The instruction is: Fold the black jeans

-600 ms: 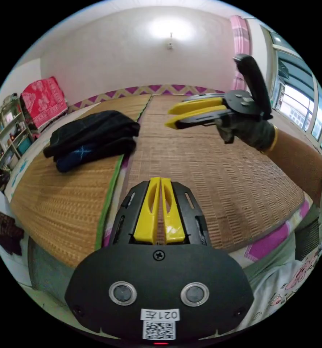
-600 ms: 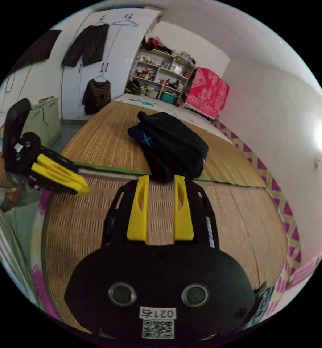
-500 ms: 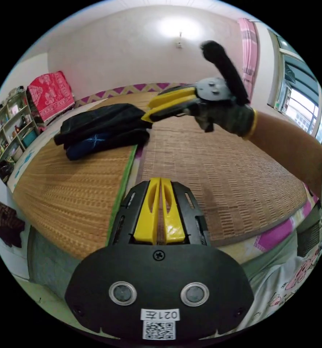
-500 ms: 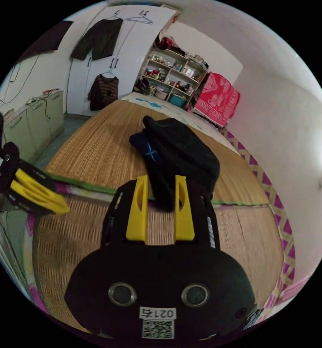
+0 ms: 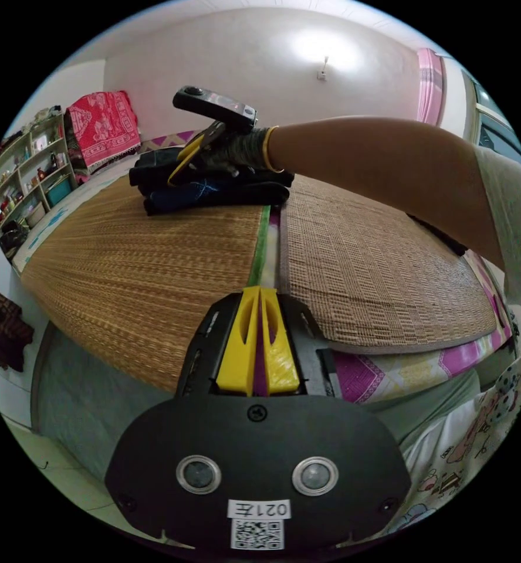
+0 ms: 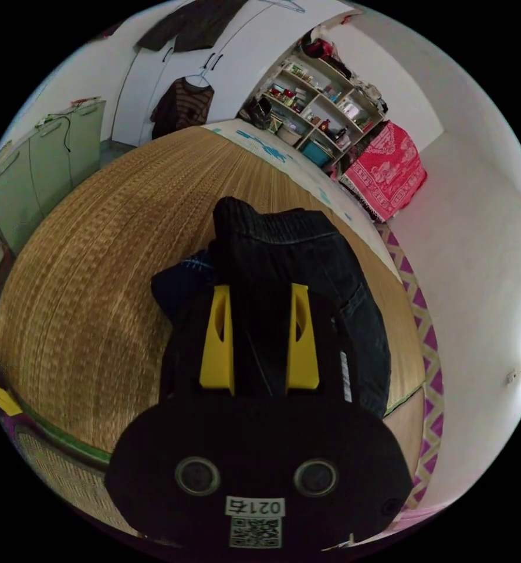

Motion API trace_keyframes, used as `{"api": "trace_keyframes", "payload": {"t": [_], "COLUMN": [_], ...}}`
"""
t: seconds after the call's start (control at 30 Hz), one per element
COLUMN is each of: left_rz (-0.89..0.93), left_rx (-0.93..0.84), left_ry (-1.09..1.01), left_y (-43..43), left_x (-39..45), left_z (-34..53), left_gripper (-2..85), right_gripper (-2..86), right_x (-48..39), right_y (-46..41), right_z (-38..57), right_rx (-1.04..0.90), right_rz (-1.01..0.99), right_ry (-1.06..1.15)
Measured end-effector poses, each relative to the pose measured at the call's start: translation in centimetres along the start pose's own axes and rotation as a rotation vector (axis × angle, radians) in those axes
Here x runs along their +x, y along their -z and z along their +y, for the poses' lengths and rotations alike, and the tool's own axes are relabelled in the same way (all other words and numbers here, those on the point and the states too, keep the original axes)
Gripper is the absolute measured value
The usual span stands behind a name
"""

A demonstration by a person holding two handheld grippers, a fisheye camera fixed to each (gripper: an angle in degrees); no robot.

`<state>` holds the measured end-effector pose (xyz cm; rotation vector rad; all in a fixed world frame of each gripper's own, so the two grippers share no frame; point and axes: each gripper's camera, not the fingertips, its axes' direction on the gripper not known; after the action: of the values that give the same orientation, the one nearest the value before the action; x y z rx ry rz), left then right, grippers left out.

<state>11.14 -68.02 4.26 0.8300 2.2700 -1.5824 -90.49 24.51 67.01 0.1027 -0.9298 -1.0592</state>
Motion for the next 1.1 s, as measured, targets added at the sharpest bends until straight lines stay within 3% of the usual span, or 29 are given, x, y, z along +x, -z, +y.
{"api": "trace_keyframes", "payload": {"t": [0.1, 0.33, 0.47, 0.63, 0.8, 0.97, 1.03, 1.1], "left_rz": [0.008, 0.014, 0.038, 0.159, 0.274, 0.378, 0.361, 0.344], "left_rx": [0.006, 0.003, 0.006, 0.026, 0.03, -0.028, -0.064, -0.086], "left_ry": [0.016, 0.036, 0.034, 0.01, -0.022, -0.018, -0.018, -0.022], "left_y": [0.6, 2.1, 2.8, 3.4, 3.6, 3.0, 2.5, 2.4], "left_x": [-0.9, -2.0, -1.6, 0.3, 2.7, 4.0, 4.1, 4.1], "left_z": [0.0, -0.5, -1.4, -3.6, -5.2, -5.7, -5.4, -5.0], "left_gripper": [-0.9, -0.9, -1.0, -1.0, -1.0, -0.9, -0.9, -0.9], "right_gripper": [7.5, 5.5, 5.0, 4.8, 4.8, 4.8, 4.9, 5.1], "right_x": [-0.2, 10.7, 17.8, 20.5, 12.2, -5.7, -10.4, -12.6], "right_y": [-0.6, 5.3, 12.9, 24.5, 32.0, 22.5, 18.8, 18.4], "right_z": [0.6, 6.8, 13.5, 20.6, 22.1, 24.3, 26.3, 27.4], "right_rx": [0.006, 0.22, 0.28, 0.229, -0.029, -0.513, -0.547, -0.468], "right_rz": [0.009, -0.283, -0.249, -0.078, 0.039, -0.049, -0.19, -0.196], "right_ry": [-0.026, -0.522, -0.696, -0.666, -0.427, -0.232, -0.27, -0.369]}}
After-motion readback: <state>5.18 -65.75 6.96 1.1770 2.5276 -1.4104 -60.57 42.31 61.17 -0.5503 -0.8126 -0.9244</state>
